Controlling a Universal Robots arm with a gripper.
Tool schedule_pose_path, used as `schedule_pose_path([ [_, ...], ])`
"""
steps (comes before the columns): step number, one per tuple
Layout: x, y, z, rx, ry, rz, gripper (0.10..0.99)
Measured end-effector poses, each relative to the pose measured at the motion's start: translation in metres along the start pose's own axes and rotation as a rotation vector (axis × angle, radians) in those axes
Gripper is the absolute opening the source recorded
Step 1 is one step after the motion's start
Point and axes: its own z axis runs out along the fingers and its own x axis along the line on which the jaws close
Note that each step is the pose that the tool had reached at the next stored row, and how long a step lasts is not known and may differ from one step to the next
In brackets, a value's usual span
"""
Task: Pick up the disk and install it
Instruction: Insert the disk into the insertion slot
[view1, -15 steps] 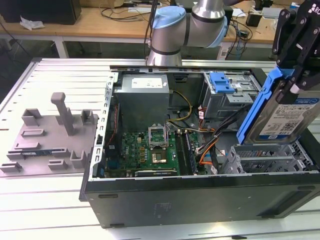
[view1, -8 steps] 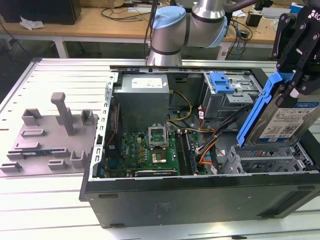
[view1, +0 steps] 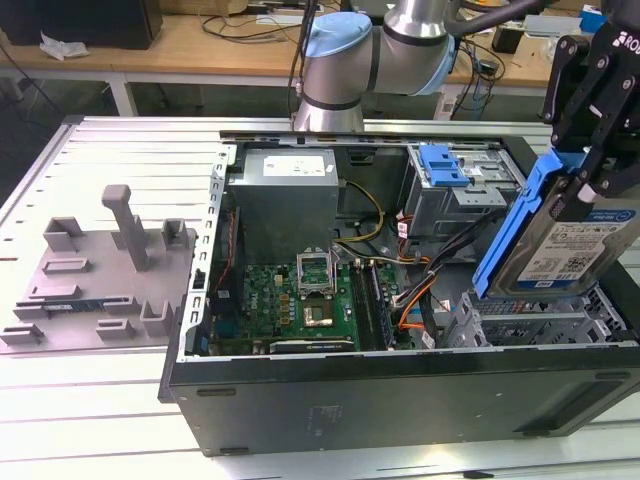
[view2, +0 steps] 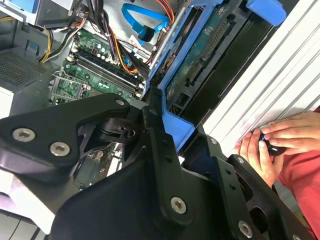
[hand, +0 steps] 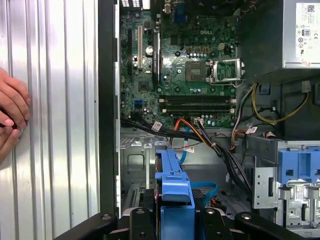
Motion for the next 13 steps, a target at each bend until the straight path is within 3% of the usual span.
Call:
schedule_pose_path([
  [13, 0.0028, -0.0009, 0.0081, 0.0, -0.0002, 0.0, 0.369],
])
